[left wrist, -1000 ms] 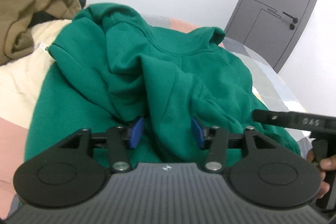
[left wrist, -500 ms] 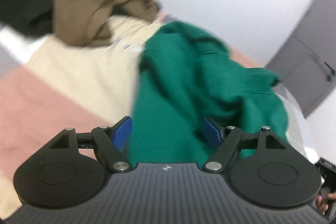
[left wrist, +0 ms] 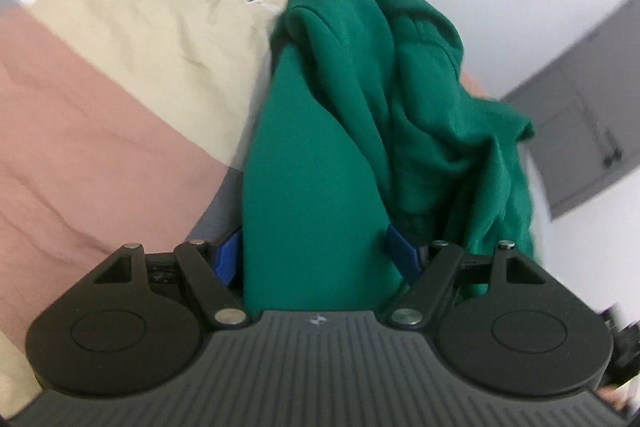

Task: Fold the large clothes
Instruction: 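Grasp the folded sweatshirt with both grippers and lift it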

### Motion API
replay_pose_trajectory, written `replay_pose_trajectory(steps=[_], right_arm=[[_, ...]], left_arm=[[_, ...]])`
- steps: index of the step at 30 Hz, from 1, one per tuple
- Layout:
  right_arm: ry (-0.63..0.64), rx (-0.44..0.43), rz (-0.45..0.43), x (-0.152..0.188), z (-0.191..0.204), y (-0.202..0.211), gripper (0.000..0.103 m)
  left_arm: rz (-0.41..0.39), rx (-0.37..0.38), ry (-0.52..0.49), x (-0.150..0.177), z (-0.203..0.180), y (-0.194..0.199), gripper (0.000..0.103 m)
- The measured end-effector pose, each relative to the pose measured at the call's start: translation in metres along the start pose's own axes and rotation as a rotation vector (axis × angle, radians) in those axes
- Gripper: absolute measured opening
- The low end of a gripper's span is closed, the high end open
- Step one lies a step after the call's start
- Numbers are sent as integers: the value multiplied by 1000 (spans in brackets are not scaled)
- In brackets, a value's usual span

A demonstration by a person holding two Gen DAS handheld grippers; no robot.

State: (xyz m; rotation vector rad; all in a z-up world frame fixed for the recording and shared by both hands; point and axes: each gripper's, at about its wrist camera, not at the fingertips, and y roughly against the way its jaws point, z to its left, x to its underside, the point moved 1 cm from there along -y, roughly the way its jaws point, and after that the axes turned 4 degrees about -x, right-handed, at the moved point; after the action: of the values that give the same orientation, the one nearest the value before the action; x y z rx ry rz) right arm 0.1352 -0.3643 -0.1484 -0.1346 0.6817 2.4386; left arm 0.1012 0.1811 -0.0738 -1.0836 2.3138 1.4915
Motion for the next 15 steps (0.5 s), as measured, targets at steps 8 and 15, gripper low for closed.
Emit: replay_pose_trajectory(steps=[8, 15], right_arm=[[37, 56, 20, 1, 4, -6, 94], [63, 138, 63, 2, -3, -11, 92]], left_arm=[[9, -123, -122, 18, -15, -13, 81], [91, 188, 38, 22, -3, -4, 62]])
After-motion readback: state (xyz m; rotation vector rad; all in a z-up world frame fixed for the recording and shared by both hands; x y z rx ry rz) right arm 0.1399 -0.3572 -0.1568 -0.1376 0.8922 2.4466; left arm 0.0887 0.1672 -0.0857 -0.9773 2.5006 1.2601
